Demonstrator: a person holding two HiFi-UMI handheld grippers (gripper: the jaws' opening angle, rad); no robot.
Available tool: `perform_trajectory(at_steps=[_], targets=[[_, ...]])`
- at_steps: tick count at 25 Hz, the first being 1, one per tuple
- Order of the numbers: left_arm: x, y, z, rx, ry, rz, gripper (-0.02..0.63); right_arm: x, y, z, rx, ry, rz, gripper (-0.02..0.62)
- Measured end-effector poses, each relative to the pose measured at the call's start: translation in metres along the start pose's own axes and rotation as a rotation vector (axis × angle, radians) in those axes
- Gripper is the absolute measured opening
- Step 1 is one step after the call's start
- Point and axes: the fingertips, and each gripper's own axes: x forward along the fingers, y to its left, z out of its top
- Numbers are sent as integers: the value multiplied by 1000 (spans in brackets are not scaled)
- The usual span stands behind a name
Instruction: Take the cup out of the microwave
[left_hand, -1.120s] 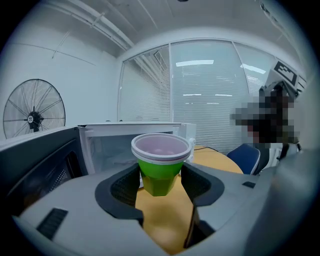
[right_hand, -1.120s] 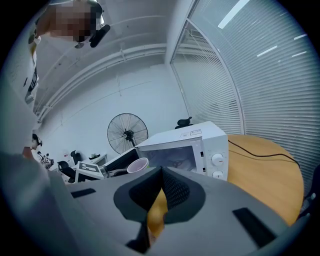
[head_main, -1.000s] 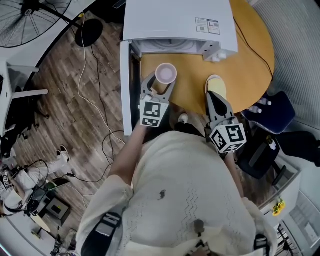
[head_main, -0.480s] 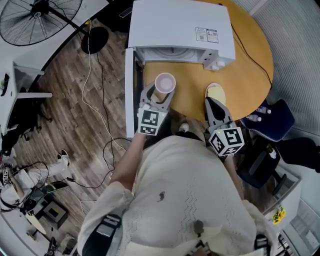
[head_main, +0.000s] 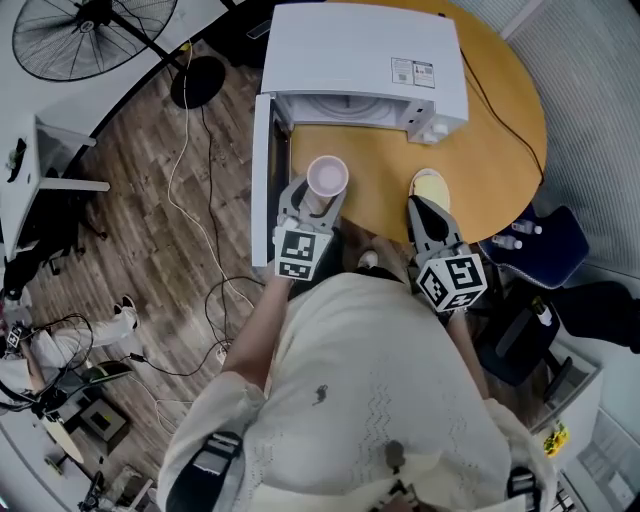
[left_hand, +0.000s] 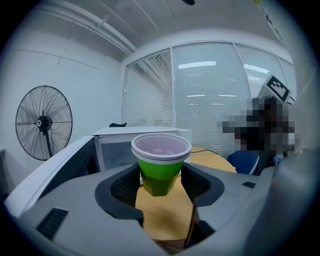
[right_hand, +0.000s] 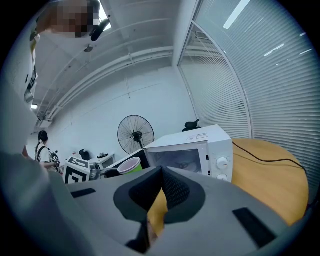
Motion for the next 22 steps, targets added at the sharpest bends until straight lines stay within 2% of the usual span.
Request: perform_trajectory(at_steps=[11, 22], targets=[[-29, -18, -5, -46, 13, 86, 282, -26, 4, -5, -20, 0, 46, 9], [-55, -53, -12, -76, 8, 106, 281, -59, 7, -17, -35, 5, 71, 9]])
